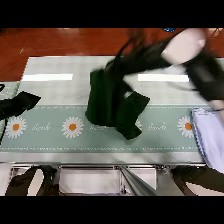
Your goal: Fold the shirts.
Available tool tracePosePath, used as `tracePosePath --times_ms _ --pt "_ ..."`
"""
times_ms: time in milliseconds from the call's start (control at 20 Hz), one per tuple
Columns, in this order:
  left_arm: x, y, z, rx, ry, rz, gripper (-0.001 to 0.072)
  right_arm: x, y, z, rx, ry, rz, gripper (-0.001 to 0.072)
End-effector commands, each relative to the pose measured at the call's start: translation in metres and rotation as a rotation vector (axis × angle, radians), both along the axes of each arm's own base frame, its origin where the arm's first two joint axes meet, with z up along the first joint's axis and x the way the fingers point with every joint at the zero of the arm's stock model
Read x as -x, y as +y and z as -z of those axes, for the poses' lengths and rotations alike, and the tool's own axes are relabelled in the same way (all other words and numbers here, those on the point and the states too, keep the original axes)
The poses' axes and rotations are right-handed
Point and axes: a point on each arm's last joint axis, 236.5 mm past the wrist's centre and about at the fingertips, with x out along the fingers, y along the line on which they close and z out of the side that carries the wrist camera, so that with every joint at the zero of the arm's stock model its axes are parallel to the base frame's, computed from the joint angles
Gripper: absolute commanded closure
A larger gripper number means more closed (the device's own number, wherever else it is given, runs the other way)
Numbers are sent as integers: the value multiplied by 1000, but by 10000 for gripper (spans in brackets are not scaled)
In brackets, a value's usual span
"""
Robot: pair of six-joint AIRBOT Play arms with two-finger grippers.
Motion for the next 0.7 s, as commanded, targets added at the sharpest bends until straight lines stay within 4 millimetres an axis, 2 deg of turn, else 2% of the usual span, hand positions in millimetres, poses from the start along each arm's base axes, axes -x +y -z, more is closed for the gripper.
tracePosePath --times_ms 0,100,150,200,250,350,450,550,600,650 --pt "12 -9 15 25 83 39 204 30 18 124 62 306 9 692" --pt "19 -12 31 45 135 46 204 43 22 159 78 431 1 686" --pt "22 -13 41 55 161 46 204 48 26 166 70 475 0 547" --pt "26 -17 52 81 190 44 204 49 27 170 67 493 1 283" --pt "29 -22 62 116 216 46 204 45 23 170 70 485 9 300" --pt "30 -30 71 169 247 46 204 27 1 152 54 487 38 301" --pt "23 -35 70 209 239 48 204 -6 -49 115 10 443 130 302" --pt "17 -45 66 265 224 67 204 -41 -130 82 15 355 307 303" --pt "14 -51 64 294 216 85 204 -50 -176 73 33 329 419 303" --pt "10 -57 65 315 208 110 204 -49 -216 72 46 319 512 303"
